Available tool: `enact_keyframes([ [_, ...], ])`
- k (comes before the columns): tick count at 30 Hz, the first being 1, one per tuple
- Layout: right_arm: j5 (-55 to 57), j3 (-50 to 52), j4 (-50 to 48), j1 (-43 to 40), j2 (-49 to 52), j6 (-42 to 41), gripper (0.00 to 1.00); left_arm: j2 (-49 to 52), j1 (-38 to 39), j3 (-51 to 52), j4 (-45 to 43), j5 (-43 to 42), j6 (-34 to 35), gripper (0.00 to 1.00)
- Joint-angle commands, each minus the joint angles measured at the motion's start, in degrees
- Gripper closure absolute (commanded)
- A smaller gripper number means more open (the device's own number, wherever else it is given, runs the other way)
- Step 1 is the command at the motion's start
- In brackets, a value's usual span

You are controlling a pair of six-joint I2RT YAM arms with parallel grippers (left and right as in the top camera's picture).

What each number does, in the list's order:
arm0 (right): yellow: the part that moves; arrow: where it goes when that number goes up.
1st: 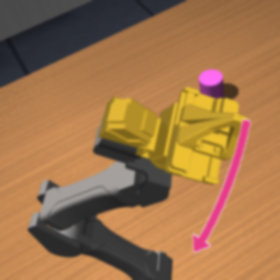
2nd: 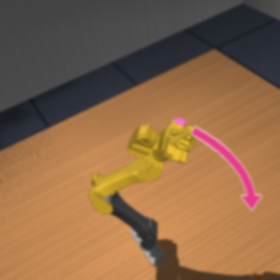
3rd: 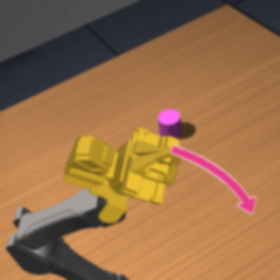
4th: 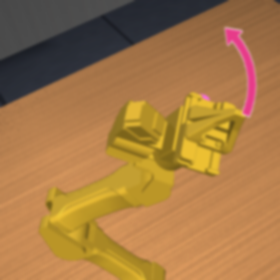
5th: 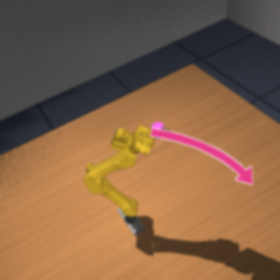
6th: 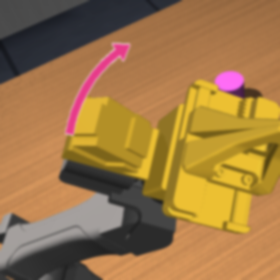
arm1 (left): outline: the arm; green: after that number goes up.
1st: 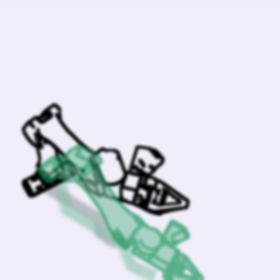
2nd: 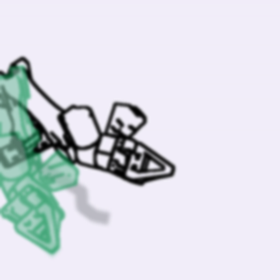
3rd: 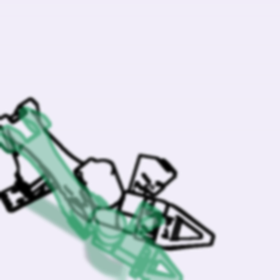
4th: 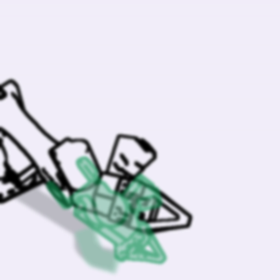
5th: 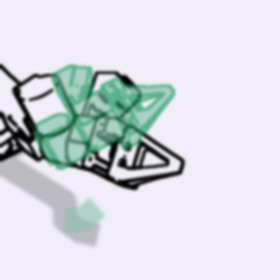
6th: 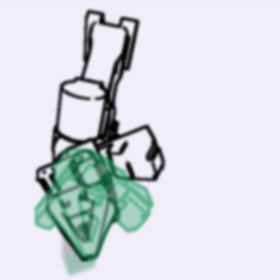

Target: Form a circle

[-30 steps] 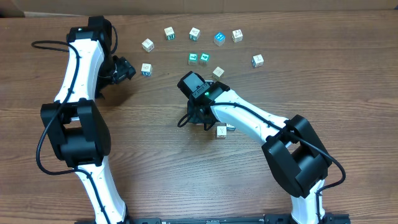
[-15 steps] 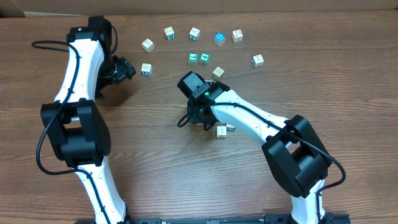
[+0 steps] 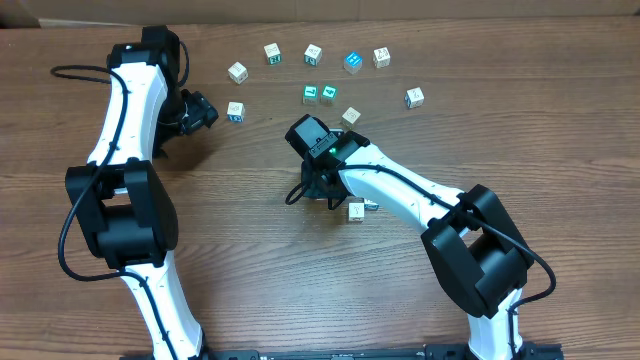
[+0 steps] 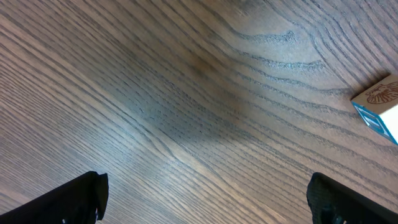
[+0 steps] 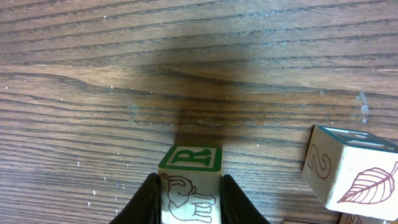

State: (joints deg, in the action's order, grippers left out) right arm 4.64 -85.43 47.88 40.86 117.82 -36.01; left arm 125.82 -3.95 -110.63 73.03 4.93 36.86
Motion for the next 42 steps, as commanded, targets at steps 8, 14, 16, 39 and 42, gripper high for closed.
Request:
enact_keyframes([
  [8, 0.46, 0.35, 0.37, -0.22, 0.85, -0.02, 0.82, 0.17, 0.26, -0.96, -0.02, -0.04, -0.9, 0.0],
  [14, 0.46, 0.35, 0.42, -0.22, 0.85, -0.02, 0.82, 0.17, 0.26, -0.96, -0.02, -0.04, -0.9, 0.0],
  [16, 0.46, 0.35, 0.44, -0.22, 0.85, -0.02, 0.82, 0.17, 0.26, -0.94, -0.02, -0.04, -0.9, 0.0],
  [39, 0.44, 0.28, 0.61, -0.22, 0.83, -0.02, 0.81, 0.17, 0.26, -0.96, -0.02, -0.04, -0.9, 0.0],
  [42, 0.44, 0.31, 0.59, -0.22, 0.83, -0.02, 0.72, 0.17, 0.26, -0.94, -0.02, -0.04, -0.9, 0.0],
])
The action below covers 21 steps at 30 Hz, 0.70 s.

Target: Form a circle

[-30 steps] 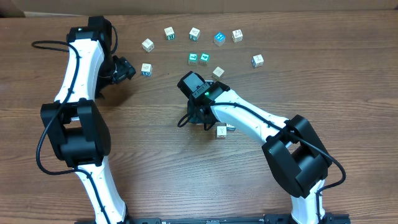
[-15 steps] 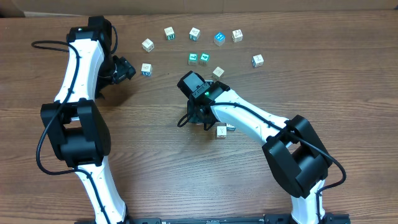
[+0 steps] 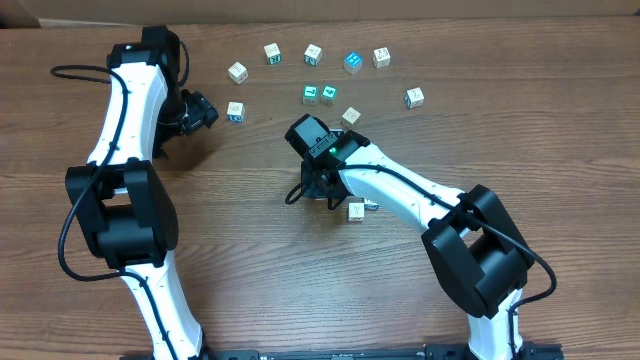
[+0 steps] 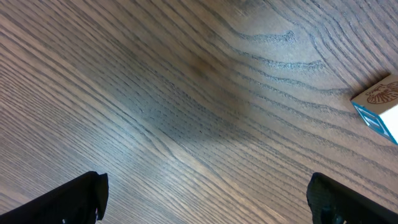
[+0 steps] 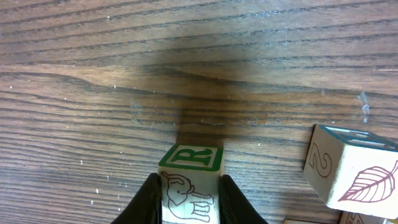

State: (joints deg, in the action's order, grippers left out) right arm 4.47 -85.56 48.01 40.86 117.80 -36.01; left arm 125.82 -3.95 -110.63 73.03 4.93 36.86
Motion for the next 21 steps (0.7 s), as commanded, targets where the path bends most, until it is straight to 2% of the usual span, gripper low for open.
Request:
enact_keyframes([
  [1, 0.61, 0.44, 0.44, -0.22, 0.85, -0.02, 0.68, 0.17, 0.26, -0.96, -0.02, -0.04, -0.87, 0.0],
  [6, 0.61, 0.44, 0.24, -0.22, 0.85, -0.02, 0.55, 0.17, 0.26, -0.96, -0.02, -0.04, -0.9, 0.01],
  [9, 0.61, 0.44, 0.15, -0.22, 0.85, -0.02, 0.53, 0.17, 0.26, -0.96, -0.02, -0.04, -0.9, 0.0],
  [14, 0.61, 0.44, -0.63, -0.15, 1.03, -0.02, 0.54, 0.17, 0.26, -0.96, -0.02, -0.04, -0.9, 0.01],
  [17, 0.61, 0.44, -0.61, -0.07, 1.05, -0.02, 0.63, 0.17, 0.26, -0.96, -0.02, -0.04, -0.9, 0.0],
  [21, 0.61, 0.44, -0.59, -0.07, 1.05, -0.02, 0.68, 0.17, 0.26, -0.96, -0.02, -0.04, -0.9, 0.0],
])
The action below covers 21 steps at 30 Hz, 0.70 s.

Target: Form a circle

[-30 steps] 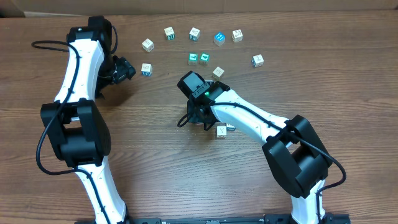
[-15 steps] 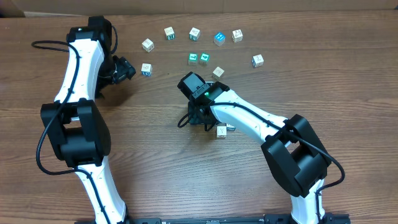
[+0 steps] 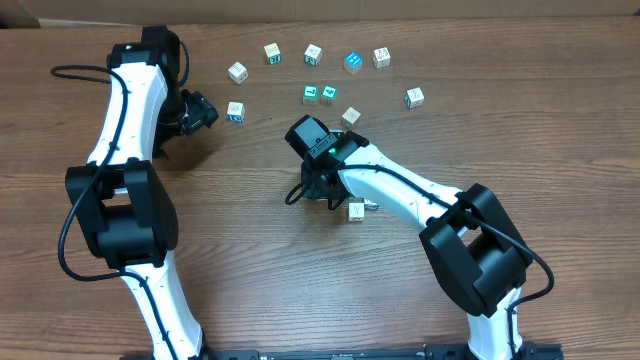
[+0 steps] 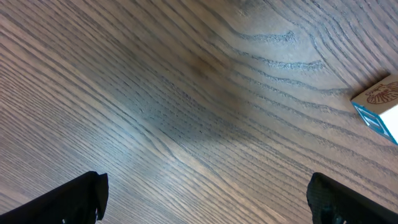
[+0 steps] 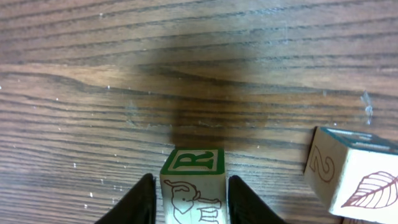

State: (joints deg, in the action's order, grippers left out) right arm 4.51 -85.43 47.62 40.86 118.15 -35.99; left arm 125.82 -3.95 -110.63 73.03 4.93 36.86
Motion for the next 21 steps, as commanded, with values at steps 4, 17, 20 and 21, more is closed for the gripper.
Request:
enact_keyframes([
  [4, 0.57, 0.31, 0.42, -0.07, 0.7, -0.07, 0.72, 0.17, 0.26, -0.96, -0.02, -0.04, -0.9, 0.01],
  [17, 0.61, -1.55, 4.26, -0.11, 0.68, -0.31, 0.76, 0.17, 0.26, -0.96, -0.02, -0.04, -0.9, 0.0],
  [20, 0.96, -1.73, 5.31, -0.11, 0.68, -1.86, 0.76, 0.17, 0.26, -0.94, -0.02, -0.04, -0.9, 0.0],
  [21, 1.4, -1.73, 5.75, -0.11, 0.68, -2.38, 0.76, 0.17, 0.26, -0.96, -0.02, -0.04, -0.9, 0.0],
])
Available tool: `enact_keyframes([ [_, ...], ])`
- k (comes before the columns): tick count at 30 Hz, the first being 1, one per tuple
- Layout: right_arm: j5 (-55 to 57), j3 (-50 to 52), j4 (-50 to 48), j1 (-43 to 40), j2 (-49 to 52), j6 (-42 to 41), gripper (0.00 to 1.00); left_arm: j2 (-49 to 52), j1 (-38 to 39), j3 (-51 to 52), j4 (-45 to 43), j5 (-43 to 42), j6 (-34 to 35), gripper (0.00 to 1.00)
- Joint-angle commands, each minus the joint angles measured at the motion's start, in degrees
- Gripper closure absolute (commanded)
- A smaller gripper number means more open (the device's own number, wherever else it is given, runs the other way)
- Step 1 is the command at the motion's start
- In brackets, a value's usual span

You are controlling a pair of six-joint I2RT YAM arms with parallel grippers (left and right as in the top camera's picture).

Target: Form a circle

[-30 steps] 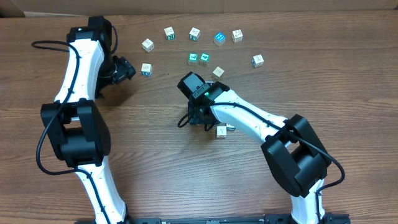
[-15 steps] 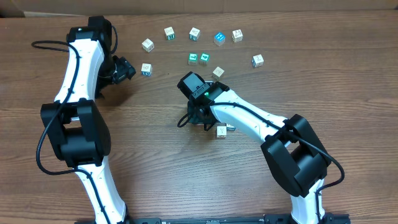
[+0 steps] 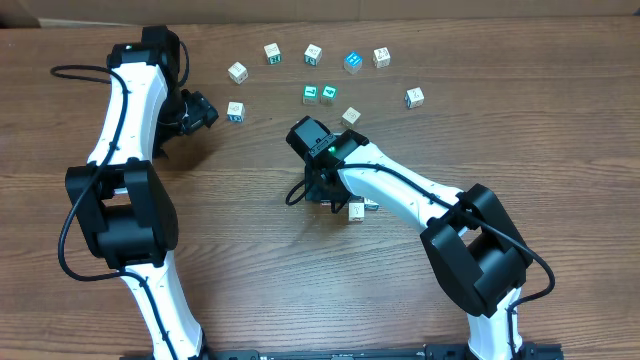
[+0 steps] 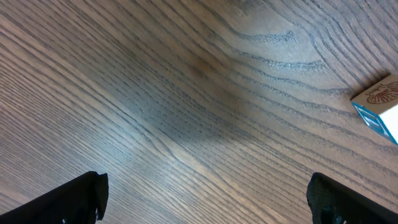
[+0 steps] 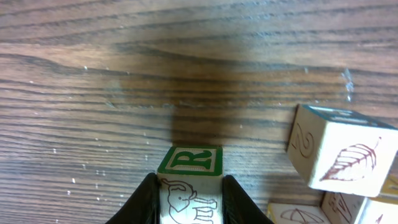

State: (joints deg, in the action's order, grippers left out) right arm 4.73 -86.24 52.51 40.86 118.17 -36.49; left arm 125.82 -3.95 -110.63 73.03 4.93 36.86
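Wooden picture blocks lie in a loose arc at the far side of the table, from one block [image 3: 237, 71] on the left to another [image 3: 414, 97] on the right. Two teal blocks [image 3: 320, 94] sit inside the arc. My right gripper [image 5: 189, 186] is shut on a block with a green R [image 5: 189, 162] and an elephant, low at the table's middle [image 3: 322, 188]. A leaf block marked 2 [image 5: 339, 155] stands just right of it. My left gripper [image 4: 205, 199] is open over bare wood, beside a blue-edged block [image 4: 379, 102].
More blocks [image 5: 298, 214] crowd the right wrist view's lower right corner, close to the held block. One of them shows in the overhead view [image 3: 355, 211] by the right arm. The left arm [image 3: 135, 90] reaches along the table's left side.
The right gripper's fingers stood slightly apart from the R block's sides; now they press against it. The leaf block sits a little further left in the right wrist view. The left arm is unchanged.
The right gripper was shut on the R block at the table's middle at the first two moments. Then its fingers had spread a little, leaving small gaps beside the block. Now they grip it again, shifted slightly. The left gripper stayed open and still throughout.
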Motion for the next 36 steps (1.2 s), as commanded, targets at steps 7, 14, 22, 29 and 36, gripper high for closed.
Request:
enact_keyframes([
  [7, 2.73, -0.92, 1.57, -0.11, 0.66, -2.54, 0.71, 0.17, 0.26, -0.94, -0.02, -0.04, -0.9, 0.0],
  [14, 2.75, -3.32, 1.81, -0.11, 0.39, -2.4, 0.59, 0.17, 0.26, -0.96, -0.02, -0.04, -0.9, 0.01],
  [22, 7.93, -8.87, 5.16, -0.39, -2.21, -0.81, 0.5, 0.17, 0.26, -0.94, -0.02, -0.04, -0.9, 0.01],
  [29, 10.86, -12.52, 11.02, -8.33, -5.86, -1.27, 0.45, 0.17, 0.26, -0.96, -0.02, -0.04, -0.9, 0.0],
  [36, 10.64, -12.44, 17.81, -21.9, -6.21, -1.22, 0.3, 0.17, 0.26, -0.96, -0.02, -0.04, -0.9, 0.0],
])
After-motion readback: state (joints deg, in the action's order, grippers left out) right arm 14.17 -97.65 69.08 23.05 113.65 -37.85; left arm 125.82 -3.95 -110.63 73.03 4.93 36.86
